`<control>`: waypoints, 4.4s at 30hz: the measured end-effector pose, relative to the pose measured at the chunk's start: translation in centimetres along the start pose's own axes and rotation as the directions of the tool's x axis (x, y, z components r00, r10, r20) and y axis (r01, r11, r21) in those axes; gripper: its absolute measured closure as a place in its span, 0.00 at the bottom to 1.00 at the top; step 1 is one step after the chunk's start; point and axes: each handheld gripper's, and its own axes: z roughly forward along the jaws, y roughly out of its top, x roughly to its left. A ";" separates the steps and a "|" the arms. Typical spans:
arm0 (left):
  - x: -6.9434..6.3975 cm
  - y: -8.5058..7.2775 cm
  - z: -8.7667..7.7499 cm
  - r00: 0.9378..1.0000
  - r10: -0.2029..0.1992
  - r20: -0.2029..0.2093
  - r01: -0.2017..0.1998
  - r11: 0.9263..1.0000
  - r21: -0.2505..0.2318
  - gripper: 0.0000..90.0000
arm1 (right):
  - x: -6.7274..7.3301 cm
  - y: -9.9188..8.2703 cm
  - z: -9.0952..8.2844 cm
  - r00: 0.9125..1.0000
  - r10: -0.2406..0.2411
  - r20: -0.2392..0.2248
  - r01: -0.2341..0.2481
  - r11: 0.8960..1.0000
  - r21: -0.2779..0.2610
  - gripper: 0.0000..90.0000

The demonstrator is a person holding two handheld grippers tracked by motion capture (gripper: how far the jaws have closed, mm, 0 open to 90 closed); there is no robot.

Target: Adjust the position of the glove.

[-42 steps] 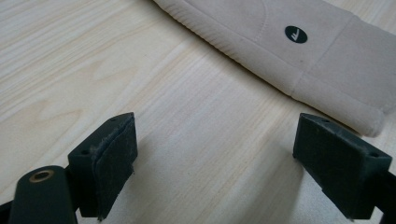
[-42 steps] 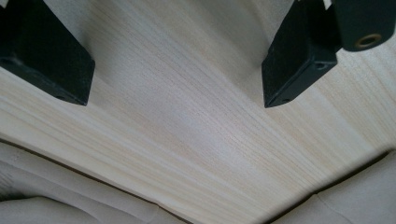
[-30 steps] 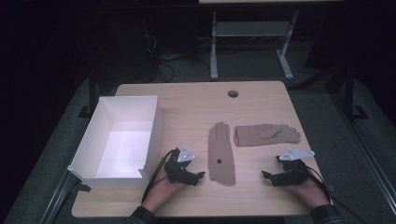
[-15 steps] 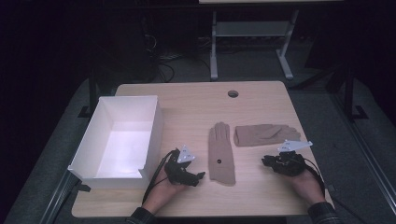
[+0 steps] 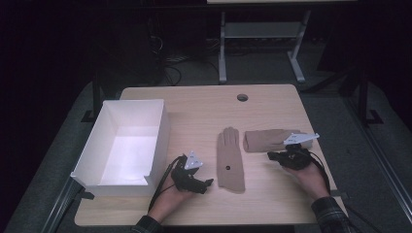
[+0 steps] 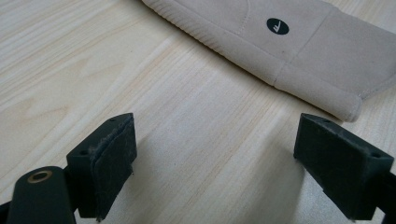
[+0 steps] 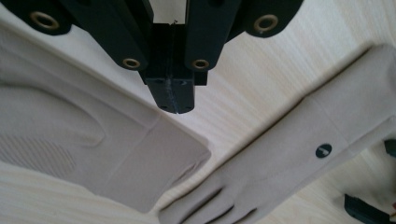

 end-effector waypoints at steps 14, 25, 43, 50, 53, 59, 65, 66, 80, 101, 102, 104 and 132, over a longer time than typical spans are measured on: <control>0.0 0.0 0.0 1.000 0.000 0.000 0.000 1.000 0.000 0.14 | -0.4 3.0 2.7 1.000 -0.017 -0.001 0.017 1.000 -0.009 1.00; 0.0 0.0 0.0 1.000 0.002 0.000 -0.002 1.000 0.001 0.14 | 0.1 3.9 5.2 0.999 -0.039 -0.005 0.039 0.999 0.008 1.00; 0.0 0.0 0.0 1.000 0.000 0.000 0.000 1.000 0.001 0.14 | 0.1 3.4 6.3 0.999 -0.025 -0.029 0.027 0.997 0.066 1.00; 0.0 0.0 0.0 1.000 0.000 0.000 0.000 1.000 0.000 0.14 | 0.5 2.8 5.4 0.998 -0.044 -0.034 0.047 0.995 0.090 1.00; 0.0 0.0 0.0 1.000 0.001 0.000 -0.001 1.000 0.001 0.14 | 0.7 2.3 4.9 0.998 -0.047 -0.036 0.050 0.994 0.094 1.00; 0.0 0.0 0.0 1.000 0.002 -0.001 -0.002 1.000 0.001 0.14 | 1.3 1.4 3.7 0.998 -0.045 -0.044 0.050 0.992 0.120 1.00; 0.0 -0.1 0.0 1.000 -0.001 -0.005 0.001 1.000 0.001 0.14 | 1.8 0.4 2.4 0.997 -0.059 -0.049 0.065 0.989 0.136 1.00; 0.0 -0.1 0.0 1.000 0.001 -0.005 -0.001 1.000 0.001 0.14 | 1.8 0.3 2.3 0.997 -0.057 -0.049 0.063 0.988 0.139 1.00; -0.1 -0.1 0.0 1.000 -0.015 -0.005 0.015 1.000 -0.007 0.14 | 2.7 -2.1 -0.4 0.995 -0.071 -0.068 0.081 0.984 0.159 1.00; -0.1 -0.1 -0.1 1.000 -0.004 -0.009 0.004 1.000 0.002 0.14 | 4.3 -4.5 -3.0 0.993 -0.077 -0.087 0.092 0.981 0.173 1.00; -0.1 -0.1 -0.1 1.000 -0.003 -0.009 0.003 1.000 0.002 0.14 | 4.4 -4.6 -3.1 0.994 -0.071 -0.086 0.086 0.980 0.181 1.00; -0.1 -0.1 -0.1 1.000 -0.003 -0.009 0.003 1.000 0.002 0.14 | 4.5 -4.8 -3.3 0.993 -0.082 -0.087 0.096 0.980 0.175 1.00; -0.1 -0.1 -0.1 1.000 -0.008 -0.008 0.008 1.000 -0.003 0.14 | -4.1 0.0 -1.0 0.984 0.022 0.177 -0.036 0.997 0.075 1.00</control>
